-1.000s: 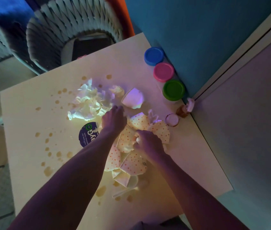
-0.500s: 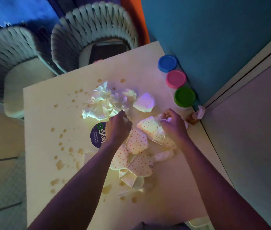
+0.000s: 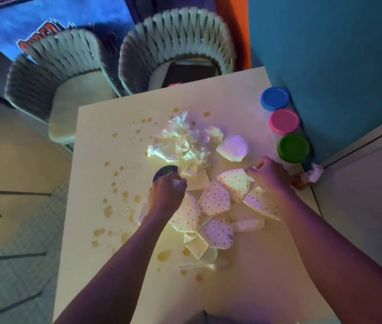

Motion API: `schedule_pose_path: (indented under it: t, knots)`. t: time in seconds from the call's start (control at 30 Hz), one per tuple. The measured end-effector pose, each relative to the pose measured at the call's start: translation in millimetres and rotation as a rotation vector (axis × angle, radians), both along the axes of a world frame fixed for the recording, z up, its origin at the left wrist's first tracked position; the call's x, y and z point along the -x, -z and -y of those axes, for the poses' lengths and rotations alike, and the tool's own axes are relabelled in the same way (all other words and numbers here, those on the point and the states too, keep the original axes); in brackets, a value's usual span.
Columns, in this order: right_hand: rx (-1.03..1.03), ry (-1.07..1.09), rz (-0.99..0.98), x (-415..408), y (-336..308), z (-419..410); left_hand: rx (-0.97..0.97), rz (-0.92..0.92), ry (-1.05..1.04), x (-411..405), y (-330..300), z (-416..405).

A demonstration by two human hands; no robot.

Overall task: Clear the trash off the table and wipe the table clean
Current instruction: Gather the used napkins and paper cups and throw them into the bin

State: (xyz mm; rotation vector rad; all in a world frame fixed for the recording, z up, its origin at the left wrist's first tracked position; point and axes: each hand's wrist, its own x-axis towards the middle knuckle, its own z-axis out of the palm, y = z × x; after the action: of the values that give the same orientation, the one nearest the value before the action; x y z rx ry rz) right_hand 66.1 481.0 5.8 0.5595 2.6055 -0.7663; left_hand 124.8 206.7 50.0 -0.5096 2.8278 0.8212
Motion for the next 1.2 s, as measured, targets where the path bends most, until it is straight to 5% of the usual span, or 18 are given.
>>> schedule_pose_path:
  t: [0.47, 0.7, 0.93, 1.2]
  knots:
    - [-0.115, -0.086, 0.064, 5, 5, 11, 0.028, -0.03, -0.027, 14, 4, 45]
    - [-0.094, -0.064, -0.107, 5, -11, 18, 0.121, 0.003, 0.054, 61, 10, 81]
    - [-0.015, -0.027, -0.294, 10, -38, 42, 0.275, 0.184, 0.383, 100, 28, 83]
    - [0.036, -0.121, -0.392, 17, -55, 85, 0.227, 0.139, 0.318, 95, 55, 87]
